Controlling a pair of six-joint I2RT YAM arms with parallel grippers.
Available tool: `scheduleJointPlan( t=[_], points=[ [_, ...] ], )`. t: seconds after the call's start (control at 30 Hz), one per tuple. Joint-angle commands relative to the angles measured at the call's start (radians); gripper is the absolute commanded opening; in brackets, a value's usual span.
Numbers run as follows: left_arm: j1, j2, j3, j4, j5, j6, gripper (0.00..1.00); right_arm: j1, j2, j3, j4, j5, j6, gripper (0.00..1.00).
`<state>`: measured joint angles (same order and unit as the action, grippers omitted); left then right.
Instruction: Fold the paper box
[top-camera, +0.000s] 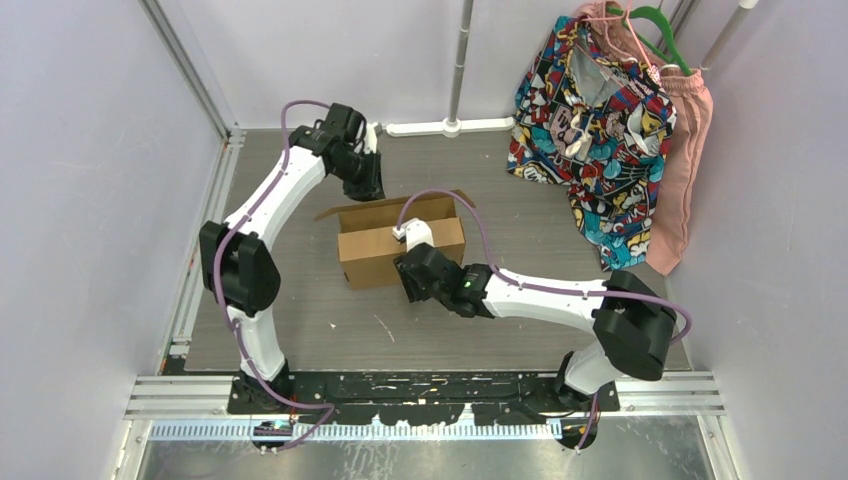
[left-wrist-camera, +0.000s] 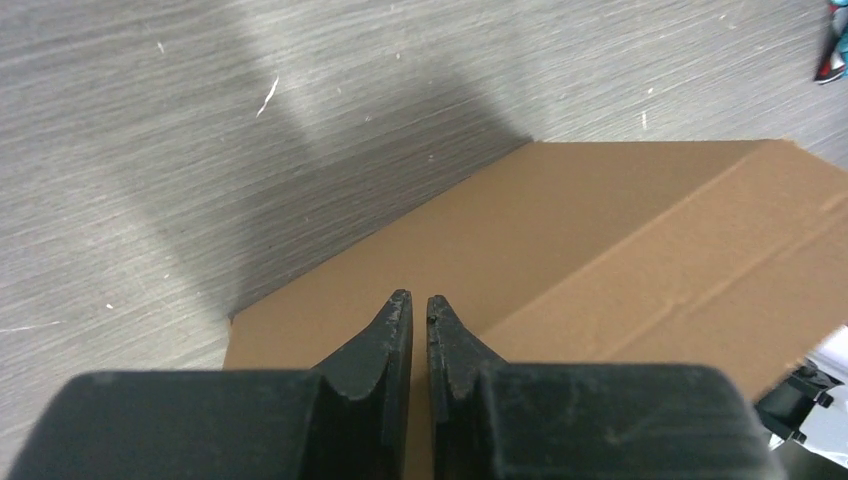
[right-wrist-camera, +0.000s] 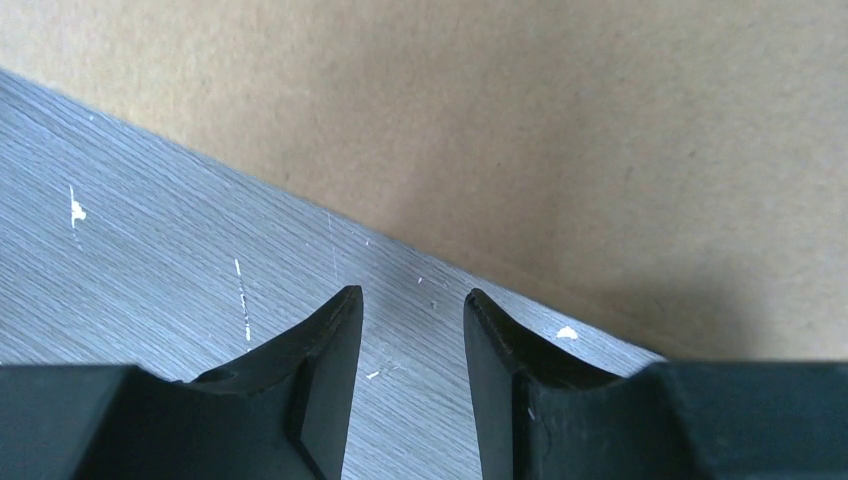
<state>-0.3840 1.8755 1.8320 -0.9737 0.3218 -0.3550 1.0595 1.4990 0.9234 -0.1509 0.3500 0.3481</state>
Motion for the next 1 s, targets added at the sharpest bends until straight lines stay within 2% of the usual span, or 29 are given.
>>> scheduleJointPlan(
  t=[0.0, 0.23, 0.57, 0.97],
  points=[
    [0.003, 0.02, 0.031, -0.06, 0.032, 0.031, 0.1, 0.009, 0.003, 0.044, 0.037, 0.037, 0.011, 0.48],
    [0.003, 0.001, -0.015, -0.05, 0.043, 0.035, 0.09, 0.008, 0.03, 0.084, 0.031, 0.056, 0.03, 0.48],
    [-0.016, -0.019, -0.085, -0.026, 0.08, 0.032, 0.07, -0.002, 0.08, 0.226, -0.041, 0.088, 0.061, 0.48],
    [-0.021, -0.007, -0.151, 0.037, 0.19, 0.016, 0.07, -0.04, 0.122, 0.306, -0.057, 0.083, 0.14, 0.48]
  ],
)
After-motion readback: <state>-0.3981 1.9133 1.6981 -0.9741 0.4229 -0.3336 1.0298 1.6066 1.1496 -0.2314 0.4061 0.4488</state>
